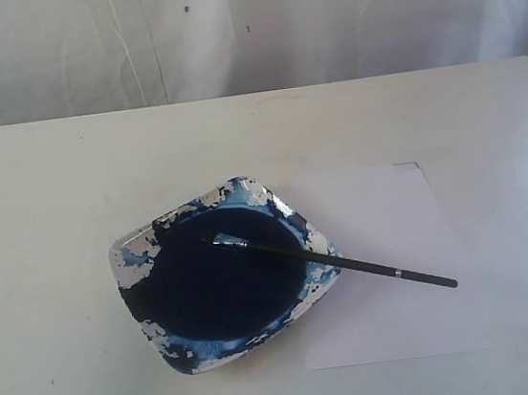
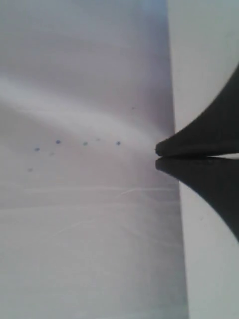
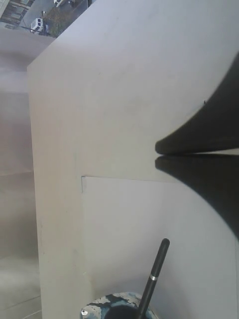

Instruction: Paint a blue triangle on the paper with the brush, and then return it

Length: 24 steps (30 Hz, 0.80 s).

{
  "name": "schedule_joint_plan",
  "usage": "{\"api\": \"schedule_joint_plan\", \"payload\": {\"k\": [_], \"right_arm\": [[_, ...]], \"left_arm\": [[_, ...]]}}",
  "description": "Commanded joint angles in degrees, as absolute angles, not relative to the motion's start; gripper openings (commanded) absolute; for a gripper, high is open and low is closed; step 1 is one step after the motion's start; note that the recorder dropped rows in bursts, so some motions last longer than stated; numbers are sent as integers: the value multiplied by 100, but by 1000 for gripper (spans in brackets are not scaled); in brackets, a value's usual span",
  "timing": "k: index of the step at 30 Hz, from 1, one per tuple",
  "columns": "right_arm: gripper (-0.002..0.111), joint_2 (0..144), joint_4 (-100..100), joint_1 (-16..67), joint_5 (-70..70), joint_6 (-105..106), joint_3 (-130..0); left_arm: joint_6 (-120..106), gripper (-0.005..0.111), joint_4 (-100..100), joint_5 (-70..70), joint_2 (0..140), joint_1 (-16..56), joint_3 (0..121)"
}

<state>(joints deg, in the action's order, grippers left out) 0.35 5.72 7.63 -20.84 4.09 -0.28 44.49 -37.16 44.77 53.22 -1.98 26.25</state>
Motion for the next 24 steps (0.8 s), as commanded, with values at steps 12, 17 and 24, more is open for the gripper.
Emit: {"api": "schedule_joint_plan", "payload": {"k": [12, 17, 24], "right_arm": [[0, 0, 580, 727, -2020, 425, 0], [0, 0, 580, 727, -2020, 425, 0], [0, 0, 580, 727, -2020, 425, 0]], "left_arm": [[7211, 0, -7176, 3221, 8278, -160, 4293], [7211, 0, -7166, 2788, 9077, -160, 4527], [7199, 0, -7228, 3153, 10054, -160, 4943]]}}
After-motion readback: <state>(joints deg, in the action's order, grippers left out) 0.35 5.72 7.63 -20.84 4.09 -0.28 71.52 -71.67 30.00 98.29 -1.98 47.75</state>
